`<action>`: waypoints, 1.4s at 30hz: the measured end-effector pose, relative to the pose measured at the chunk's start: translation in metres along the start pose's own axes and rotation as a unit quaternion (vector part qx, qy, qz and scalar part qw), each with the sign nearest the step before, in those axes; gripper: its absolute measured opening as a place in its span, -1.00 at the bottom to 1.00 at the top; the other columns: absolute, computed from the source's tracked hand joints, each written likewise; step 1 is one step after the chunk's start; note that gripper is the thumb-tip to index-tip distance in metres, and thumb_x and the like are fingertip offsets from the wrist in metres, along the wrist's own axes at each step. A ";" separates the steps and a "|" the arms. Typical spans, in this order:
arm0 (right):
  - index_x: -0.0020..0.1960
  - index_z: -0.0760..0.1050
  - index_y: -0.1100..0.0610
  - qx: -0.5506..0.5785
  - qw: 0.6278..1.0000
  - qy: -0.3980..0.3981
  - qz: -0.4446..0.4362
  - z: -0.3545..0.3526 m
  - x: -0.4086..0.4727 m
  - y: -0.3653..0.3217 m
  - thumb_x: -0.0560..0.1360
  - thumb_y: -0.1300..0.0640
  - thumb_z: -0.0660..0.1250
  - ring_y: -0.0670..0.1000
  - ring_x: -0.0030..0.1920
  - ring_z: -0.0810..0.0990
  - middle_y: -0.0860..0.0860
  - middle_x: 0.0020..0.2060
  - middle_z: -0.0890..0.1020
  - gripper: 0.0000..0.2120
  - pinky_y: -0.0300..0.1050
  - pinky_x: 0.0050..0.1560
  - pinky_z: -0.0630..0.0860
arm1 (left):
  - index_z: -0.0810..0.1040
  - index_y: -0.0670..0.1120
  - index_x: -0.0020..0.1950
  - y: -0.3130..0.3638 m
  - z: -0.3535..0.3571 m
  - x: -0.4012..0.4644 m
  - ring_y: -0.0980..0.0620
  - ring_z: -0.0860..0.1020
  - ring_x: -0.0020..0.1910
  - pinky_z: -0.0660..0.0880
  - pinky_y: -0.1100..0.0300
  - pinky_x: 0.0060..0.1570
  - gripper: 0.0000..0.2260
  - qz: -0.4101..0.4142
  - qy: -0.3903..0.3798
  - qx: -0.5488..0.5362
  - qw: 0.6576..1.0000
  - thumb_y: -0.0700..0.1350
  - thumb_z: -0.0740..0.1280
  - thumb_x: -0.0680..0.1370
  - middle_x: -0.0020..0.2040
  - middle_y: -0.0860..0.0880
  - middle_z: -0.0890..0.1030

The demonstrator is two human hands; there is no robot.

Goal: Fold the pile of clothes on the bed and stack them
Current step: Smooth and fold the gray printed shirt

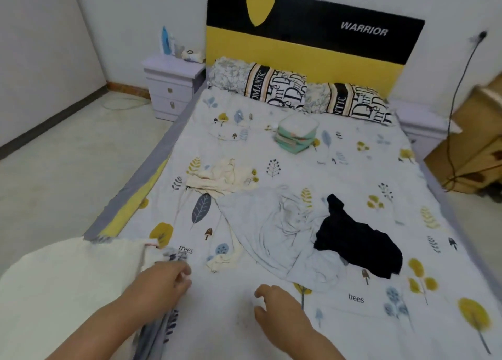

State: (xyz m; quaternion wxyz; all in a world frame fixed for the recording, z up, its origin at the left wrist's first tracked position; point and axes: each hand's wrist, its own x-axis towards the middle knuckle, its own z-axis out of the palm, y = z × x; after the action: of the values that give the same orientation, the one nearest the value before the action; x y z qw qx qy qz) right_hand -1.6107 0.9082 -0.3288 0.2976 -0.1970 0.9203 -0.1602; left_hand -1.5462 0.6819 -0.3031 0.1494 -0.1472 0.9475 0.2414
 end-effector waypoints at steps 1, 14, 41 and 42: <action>0.35 0.33 0.04 -0.006 1.000 0.001 0.018 -0.005 0.003 0.019 0.58 0.07 0.12 -0.02 0.24 0.42 0.04 0.24 0.44 -0.66 -0.21 0.15 0.35 | 0.45 0.08 0.17 0.011 0.010 0.012 0.17 0.45 -0.12 0.29 0.35 -0.22 -0.82 0.010 -0.010 0.000 1.000 0.01 0.18 0.59 -0.07 0.13 0.50; 0.37 0.25 0.07 -0.047 0.984 0.001 0.172 -0.023 0.076 0.220 0.54 0.15 0.13 0.09 0.25 0.35 0.09 0.24 0.36 -0.60 -0.14 0.18 0.38 | 0.24 0.06 0.42 0.114 0.171 0.156 0.08 0.32 0.33 0.27 0.26 0.25 -0.61 0.058 -0.077 0.056 0.994 0.01 0.14 0.59 0.37 0.06 0.33; -0.30 0.32 0.08 0.219 0.961 0.144 0.088 -0.055 0.069 0.203 0.43 0.13 0.28 -0.06 -0.45 0.47 -0.01 -0.48 0.44 -0.82 -0.36 -0.36 0.33 | 0.46 0.01 -0.29 0.145 0.104 0.168 0.31 0.50 -0.32 0.29 0.43 -0.37 -0.72 0.133 -0.114 -0.062 0.983 0.18 0.43 0.36 -0.40 0.23 0.53; -0.29 0.39 0.15 0.230 0.953 0.181 0.079 -0.075 0.059 0.195 0.43 0.16 0.31 -0.01 -0.42 0.48 0.05 -0.47 0.49 -0.84 -0.37 -0.34 0.33 | 0.50 0.03 -0.23 0.149 0.084 0.162 0.28 0.52 -0.28 0.31 0.42 -0.35 -0.71 0.142 -0.114 -0.042 0.982 0.21 0.45 0.31 -0.38 0.20 0.53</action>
State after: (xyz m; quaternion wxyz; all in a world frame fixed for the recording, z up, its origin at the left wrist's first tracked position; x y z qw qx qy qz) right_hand -1.7529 1.0640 -0.3795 0.1749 -0.0171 0.9095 -0.3767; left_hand -1.7284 0.8158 -0.3697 0.2143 0.0111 0.9244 0.3153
